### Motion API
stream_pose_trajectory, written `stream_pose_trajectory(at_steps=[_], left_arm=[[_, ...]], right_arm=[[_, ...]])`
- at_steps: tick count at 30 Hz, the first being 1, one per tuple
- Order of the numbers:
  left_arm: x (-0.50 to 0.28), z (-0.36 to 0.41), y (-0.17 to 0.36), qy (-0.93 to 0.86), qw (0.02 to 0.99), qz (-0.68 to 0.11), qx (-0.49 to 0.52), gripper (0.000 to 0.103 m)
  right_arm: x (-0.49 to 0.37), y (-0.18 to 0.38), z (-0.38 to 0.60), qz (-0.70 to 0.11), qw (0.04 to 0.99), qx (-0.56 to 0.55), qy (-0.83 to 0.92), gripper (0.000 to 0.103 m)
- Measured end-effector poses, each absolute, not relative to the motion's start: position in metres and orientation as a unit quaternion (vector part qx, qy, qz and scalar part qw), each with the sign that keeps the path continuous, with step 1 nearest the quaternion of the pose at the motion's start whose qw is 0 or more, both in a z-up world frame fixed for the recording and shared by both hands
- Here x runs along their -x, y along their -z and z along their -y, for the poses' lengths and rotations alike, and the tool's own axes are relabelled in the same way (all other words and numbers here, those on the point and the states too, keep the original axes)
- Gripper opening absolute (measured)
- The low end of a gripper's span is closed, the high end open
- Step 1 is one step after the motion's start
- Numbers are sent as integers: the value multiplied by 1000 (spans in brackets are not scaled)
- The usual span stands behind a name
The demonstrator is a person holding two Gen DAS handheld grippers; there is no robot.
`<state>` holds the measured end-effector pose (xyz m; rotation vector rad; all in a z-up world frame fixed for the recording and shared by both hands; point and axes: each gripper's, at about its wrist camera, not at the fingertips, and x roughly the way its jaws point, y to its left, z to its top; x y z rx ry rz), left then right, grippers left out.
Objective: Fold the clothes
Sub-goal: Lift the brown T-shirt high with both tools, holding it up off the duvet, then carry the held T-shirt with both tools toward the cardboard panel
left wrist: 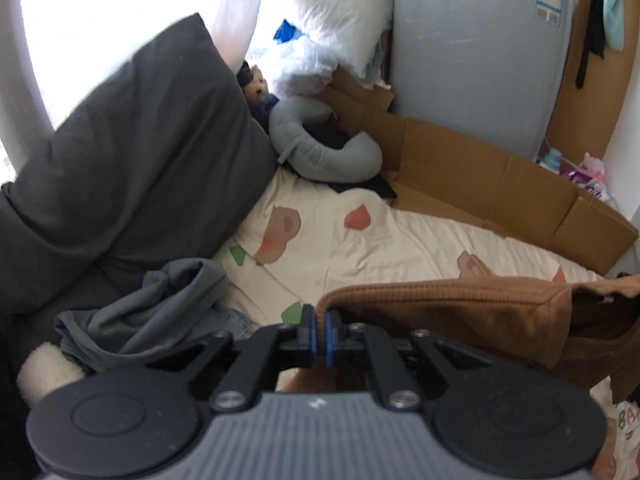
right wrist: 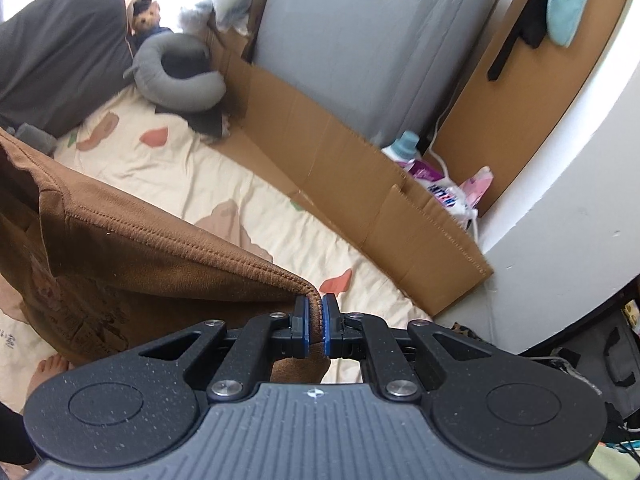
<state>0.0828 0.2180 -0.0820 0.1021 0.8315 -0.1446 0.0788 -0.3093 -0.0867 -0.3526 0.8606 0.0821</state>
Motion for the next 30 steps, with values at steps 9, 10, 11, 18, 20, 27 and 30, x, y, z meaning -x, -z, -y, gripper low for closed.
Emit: stream_pose_trajectory(at_steps=[9, 10, 11, 18, 20, 27, 30], left_arm=[[-126, -205, 140, 83, 902, -418, -73, 5], [-131, -204, 147, 83, 901, -419, -74, 5], [-137, -202, 153, 83, 901, -419, -75, 5], [-192, -187, 217, 79, 889, -442, -92, 5], [-205, -183, 236, 79, 881, -455, -101, 5], [-237, -178, 274, 82, 872, -469, -109, 5], [-249, -177, 287, 84, 874, -467, -108, 5]], right_arm=[[-121, 147, 308, -443, 876, 185, -41, 5], [-128, 154, 308, -444, 875, 188, -43, 5], [-134, 162, 307, -446, 873, 191, -44, 5], [-192, 220, 306, -449, 863, 222, -64, 4], [-209, 239, 305, -456, 858, 227, -69, 5], [-257, 293, 302, -479, 842, 237, -80, 4], [-267, 306, 299, -483, 839, 240, -76, 4]])
